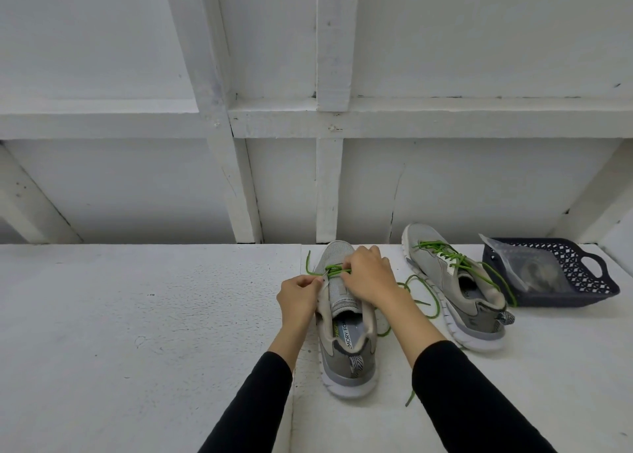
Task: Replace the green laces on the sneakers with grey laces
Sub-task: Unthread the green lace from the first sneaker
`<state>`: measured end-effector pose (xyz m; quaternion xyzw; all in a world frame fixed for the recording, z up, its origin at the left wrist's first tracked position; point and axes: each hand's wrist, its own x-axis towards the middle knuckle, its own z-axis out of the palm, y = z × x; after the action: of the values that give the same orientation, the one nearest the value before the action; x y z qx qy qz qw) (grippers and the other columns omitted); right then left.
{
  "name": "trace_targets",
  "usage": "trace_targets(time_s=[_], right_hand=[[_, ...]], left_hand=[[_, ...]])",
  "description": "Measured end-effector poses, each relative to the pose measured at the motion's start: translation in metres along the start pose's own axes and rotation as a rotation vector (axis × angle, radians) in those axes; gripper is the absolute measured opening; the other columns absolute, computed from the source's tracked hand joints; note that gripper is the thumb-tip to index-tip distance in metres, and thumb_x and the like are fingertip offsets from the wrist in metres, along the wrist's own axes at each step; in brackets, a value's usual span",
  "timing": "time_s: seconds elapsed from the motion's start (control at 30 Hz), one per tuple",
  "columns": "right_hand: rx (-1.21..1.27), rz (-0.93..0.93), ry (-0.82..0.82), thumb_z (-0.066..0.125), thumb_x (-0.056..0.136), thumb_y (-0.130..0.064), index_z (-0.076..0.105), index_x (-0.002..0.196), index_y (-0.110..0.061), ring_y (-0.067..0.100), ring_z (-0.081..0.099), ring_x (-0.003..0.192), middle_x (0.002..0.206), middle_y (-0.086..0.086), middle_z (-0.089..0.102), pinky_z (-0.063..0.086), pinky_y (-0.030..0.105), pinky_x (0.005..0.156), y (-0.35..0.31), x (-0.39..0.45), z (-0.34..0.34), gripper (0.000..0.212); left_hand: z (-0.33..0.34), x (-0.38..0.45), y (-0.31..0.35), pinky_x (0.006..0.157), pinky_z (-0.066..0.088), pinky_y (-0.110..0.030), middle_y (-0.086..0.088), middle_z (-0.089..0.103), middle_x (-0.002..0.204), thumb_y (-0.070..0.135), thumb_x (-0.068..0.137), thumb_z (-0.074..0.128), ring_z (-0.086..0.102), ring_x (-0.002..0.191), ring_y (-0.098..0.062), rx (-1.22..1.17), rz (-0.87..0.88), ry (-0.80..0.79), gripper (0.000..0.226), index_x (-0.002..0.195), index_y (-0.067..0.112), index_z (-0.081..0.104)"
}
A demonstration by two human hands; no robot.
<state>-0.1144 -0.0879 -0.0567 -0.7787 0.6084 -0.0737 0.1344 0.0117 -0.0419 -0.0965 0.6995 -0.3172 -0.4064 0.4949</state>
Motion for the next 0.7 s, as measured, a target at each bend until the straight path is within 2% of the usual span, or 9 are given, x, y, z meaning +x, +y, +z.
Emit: trace_targets(time_s=[0.13,0.23,0.3,0.4,0.43,0.5,0.57,0.63,0.7], right_hand=[[0.135,0.009,0.054,0.053,0.096,-0.026,0.070,0.100,-0.017,0.027,0.041,0.114,0.113,0.005,0.058,0.035,0.038,0.091,0.005,0.001,0.013,0.020],[0.513,0.043,0.045,0.057,0.094,-0.022,0.072,0.081,-0.017,0.021,0.051,0.105,0.093,-0.003,0.065,0.038,0.030,0.084,0.008,0.004,0.015,0.021],[0.854,0.141,0.051,0.057,0.093,-0.014,0.070,0.075,-0.014,0.015,0.059,0.099,0.092,-0.004,0.068,0.042,0.027,0.085,0.007,0.003,0.013,0.023],[1.606,0.305,0.084,0.047,0.094,-0.002,0.056,0.067,-0.005,0.022,0.064,0.092,0.091,0.008,0.071,0.049,0.029,0.082,0.013,0.000,0.011,0.029],[1.806,0.321,0.095,0.043,0.096,-0.003,0.050,0.068,-0.007,0.024,0.065,0.087,0.086,0.011,0.070,0.050,0.030,0.081,0.018,0.000,0.010,0.029],[2.047,0.352,0.141,0.040,0.100,-0.008,0.044,0.071,-0.010,0.022,0.062,0.071,0.070,0.009,0.062,0.049,0.032,0.078,0.027,0.001,0.008,0.029],[2.069,0.393,0.208,0.042,0.102,-0.014,0.041,0.073,-0.013,0.015,0.045,0.052,0.061,0.004,0.045,0.046,0.031,0.065,0.031,0.001,0.008,0.029],[1.916,0.398,0.273,0.043,0.104,-0.020,0.039,0.074,-0.015,0.009,0.029,0.045,0.060,0.000,0.036,0.035,0.023,0.049,0.030,-0.002,0.006,0.030],[1.701,0.377,0.346,0.043,0.103,-0.026,0.041,0.077,-0.016,0.006,0.022,0.043,0.059,-0.002,0.034,0.023,0.018,0.039,0.029,-0.005,0.001,0.028]], left_hand=[[0.001,0.000,0.000,0.063,0.045,-0.018,0.004,0.068,0.074,0.019,0.087,0.072,0.060,0.072,-0.008,-0.010,-0.005,0.001,0.009,0.078,0.017,0.072],[0.000,0.000,0.000,0.062,0.044,-0.017,0.003,0.069,0.076,0.019,0.087,0.072,0.060,0.072,-0.008,-0.010,-0.005,0.000,0.007,0.081,0.015,0.073],[0.001,0.000,-0.001,0.063,0.045,-0.017,0.003,0.069,0.077,0.020,0.087,0.072,0.061,0.073,-0.007,-0.013,-0.008,-0.002,0.006,0.083,0.015,0.073],[0.000,0.002,-0.002,0.068,0.047,-0.021,0.004,0.069,0.077,0.020,0.087,0.072,0.061,0.074,-0.008,-0.013,-0.009,-0.001,0.009,0.079,0.018,0.072],[0.000,0.002,-0.003,0.070,0.048,-0.023,0.003,0.069,0.077,0.020,0.087,0.072,0.062,0.074,-0.010,-0.013,-0.010,-0.002,0.009,0.078,0.019,0.072],[0.000,0.003,-0.004,0.072,0.052,-0.026,0.001,0.071,0.079,0.020,0.087,0.072,0.064,0.076,-0.013,-0.017,-0.011,-0.003,0.009,0.078,0.019,0.072],[0.001,0.004,-0.005,0.075,0.054,-0.028,0.001,0.071,0.079,0.020,0.087,0.072,0.064,0.076,-0.013,-0.017,-0.012,0.000,0.009,0.078,0.018,0.073],[0.002,0.004,-0.005,0.074,0.052,-0.027,0.001,0.071,0.080,0.020,0.087,0.071,0.063,0.076,-0.013,-0.015,-0.013,0.000,0.007,0.082,0.016,0.074],[0.002,0.003,-0.005,0.072,0.049,-0.024,0.002,0.070,0.080,0.020,0.087,0.071,0.063,0.076,-0.011,-0.017,-0.013,0.000,0.007,0.084,0.015,0.074]])
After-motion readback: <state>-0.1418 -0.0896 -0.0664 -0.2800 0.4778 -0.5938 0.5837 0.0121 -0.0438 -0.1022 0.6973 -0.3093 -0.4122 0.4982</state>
